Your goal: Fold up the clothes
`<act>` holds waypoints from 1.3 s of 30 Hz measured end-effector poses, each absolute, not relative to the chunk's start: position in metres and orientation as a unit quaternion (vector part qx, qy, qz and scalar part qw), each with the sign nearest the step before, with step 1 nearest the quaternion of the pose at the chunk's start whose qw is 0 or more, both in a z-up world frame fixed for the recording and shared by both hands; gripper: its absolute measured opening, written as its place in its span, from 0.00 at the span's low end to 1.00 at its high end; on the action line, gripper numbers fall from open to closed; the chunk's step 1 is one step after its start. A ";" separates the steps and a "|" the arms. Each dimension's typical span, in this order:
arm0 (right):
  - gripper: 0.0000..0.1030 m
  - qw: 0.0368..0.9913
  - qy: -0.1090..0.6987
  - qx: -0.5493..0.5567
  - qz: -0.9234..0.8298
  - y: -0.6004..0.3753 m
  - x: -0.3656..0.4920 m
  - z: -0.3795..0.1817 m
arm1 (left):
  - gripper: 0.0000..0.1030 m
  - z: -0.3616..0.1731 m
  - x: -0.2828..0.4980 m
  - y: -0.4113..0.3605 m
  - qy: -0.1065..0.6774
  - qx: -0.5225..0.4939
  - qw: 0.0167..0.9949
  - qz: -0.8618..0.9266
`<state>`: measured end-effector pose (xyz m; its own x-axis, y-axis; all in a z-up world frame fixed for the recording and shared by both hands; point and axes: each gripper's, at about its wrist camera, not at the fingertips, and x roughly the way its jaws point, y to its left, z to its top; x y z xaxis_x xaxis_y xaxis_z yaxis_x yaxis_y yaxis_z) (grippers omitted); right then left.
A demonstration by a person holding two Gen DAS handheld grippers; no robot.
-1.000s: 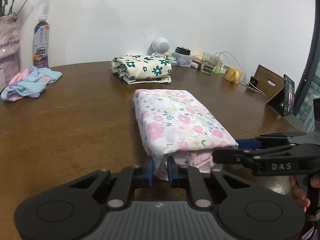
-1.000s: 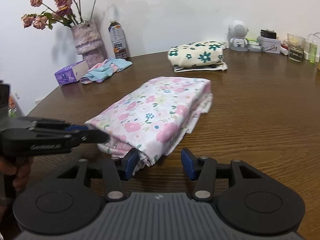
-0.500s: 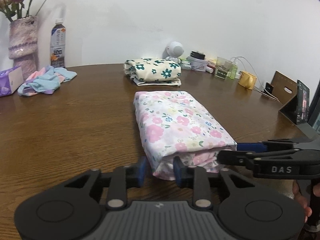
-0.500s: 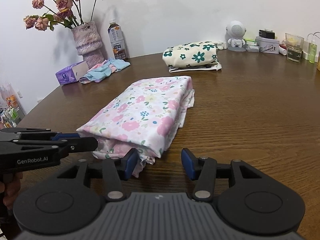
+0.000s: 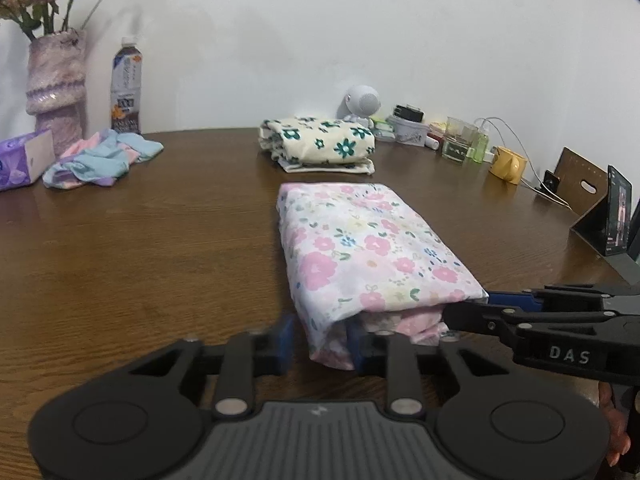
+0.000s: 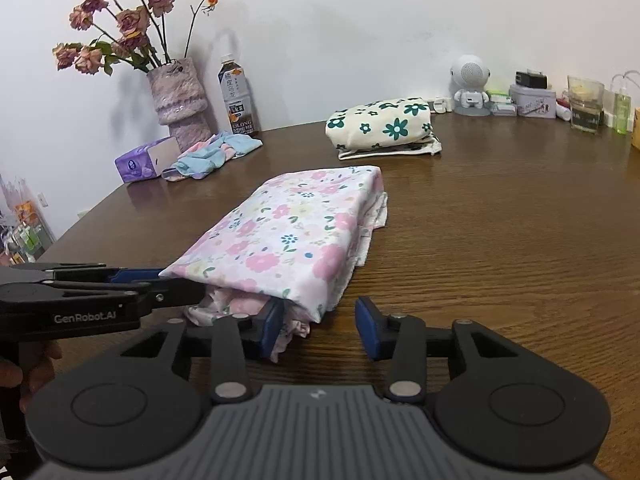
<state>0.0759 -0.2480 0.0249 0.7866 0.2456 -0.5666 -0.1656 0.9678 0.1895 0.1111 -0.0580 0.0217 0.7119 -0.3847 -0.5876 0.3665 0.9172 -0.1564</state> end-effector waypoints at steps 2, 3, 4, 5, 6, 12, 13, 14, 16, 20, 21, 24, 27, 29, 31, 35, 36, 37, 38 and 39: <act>0.24 0.943 0.310 0.058 0.107 -0.244 0.076 0.025 | 0.13 0.020 0.112 -0.055 0.322 -0.028 0.924 -0.204; 0.19 0.943 0.311 0.055 0.107 -0.243 0.076 0.024 | 0.13 0.019 0.112 -0.054 0.323 -0.035 0.924 -0.204; 0.18 0.943 0.312 0.052 0.106 -0.241 0.076 0.024 | 0.13 0.019 0.112 -0.053 0.323 -0.039 0.923 -0.205; 0.17 0.943 0.313 0.048 0.105 -0.239 0.076 0.024 | 0.13 0.019 0.113 -0.052 0.323 -0.043 0.923 -0.205; 0.15 0.943 0.314 0.045 0.104 -0.237 0.076 0.024 | 0.12 0.018 0.113 -0.050 0.325 -0.049 0.922 -0.206; 0.05 0.942 0.319 0.025 0.099 -0.227 0.076 0.023 | 0.12 0.016 0.116 -0.044 0.331 -0.071 0.918 -0.209; 0.06 0.942 0.320 0.022 0.098 -0.225 0.076 0.023 | 0.12 0.016 0.116 -0.044 0.330 -0.073 0.918 -0.209; 0.09 0.942 0.320 0.024 0.097 -0.225 0.076 0.023 | 0.12 0.016 0.116 -0.043 0.330 -0.075 0.917 -0.209; 0.15 0.944 0.313 0.044 0.094 -0.231 0.072 0.026 | 0.12 0.015 0.116 -0.044 0.330 -0.078 0.917 -0.210; 0.15 0.945 0.308 0.052 0.093 -0.234 0.072 0.026 | 0.08 0.014 0.115 -0.042 0.328 -0.087 0.917 -0.208; 0.09 0.945 0.311 0.045 0.096 -0.231 0.073 0.025 | 0.07 0.013 0.115 -0.041 0.329 -0.094 0.916 -0.207; 0.01 0.943 0.317 0.011 0.101 -0.219 0.074 0.022 | 0.05 0.011 0.118 -0.038 0.333 -0.116 0.913 -0.208; 0.01 0.943 0.318 -0.004 0.101 -0.215 0.074 0.022 | 0.06 0.011 0.120 -0.035 0.335 -0.129 0.909 -0.210; 0.02 0.942 0.319 -0.002 0.102 -0.216 0.073 0.023 | 0.12 0.012 0.119 -0.033 0.337 -0.134 0.908 -0.210; 0.07 0.942 0.320 0.012 0.100 -0.220 0.072 0.025 | 0.15 0.014 0.117 -0.032 0.336 -0.137 0.907 -0.213; 0.26 0.945 0.308 0.027 0.105 -0.229 0.063 0.032 | 0.19 0.014 0.115 -0.033 0.336 -0.134 0.908 -0.212; 0.26 0.946 0.306 0.026 0.107 -0.229 0.062 0.033 | 0.18 0.014 0.116 -0.034 0.336 -0.134 0.908 -0.212; 0.26 0.946 0.304 0.023 0.108 -0.228 0.062 0.034 | 0.18 0.013 0.115 -0.034 0.336 -0.135 0.908 -0.212; 0.26 0.946 0.304 0.019 0.109 -0.226 0.063 0.035 | 0.17 0.013 0.116 -0.034 0.336 -0.135 0.907 -0.213; 0.26 0.946 0.305 0.015 0.108 -0.224 0.064 0.034 | 0.14 0.013 0.116 -0.034 0.336 -0.135 0.908 -0.212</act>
<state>0.0642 -0.2239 0.0342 0.7913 0.2130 -0.5731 -0.1950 0.9763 0.0937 0.1158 -0.0343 0.0126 0.6847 -0.4762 -0.5517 0.2944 0.8732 -0.3883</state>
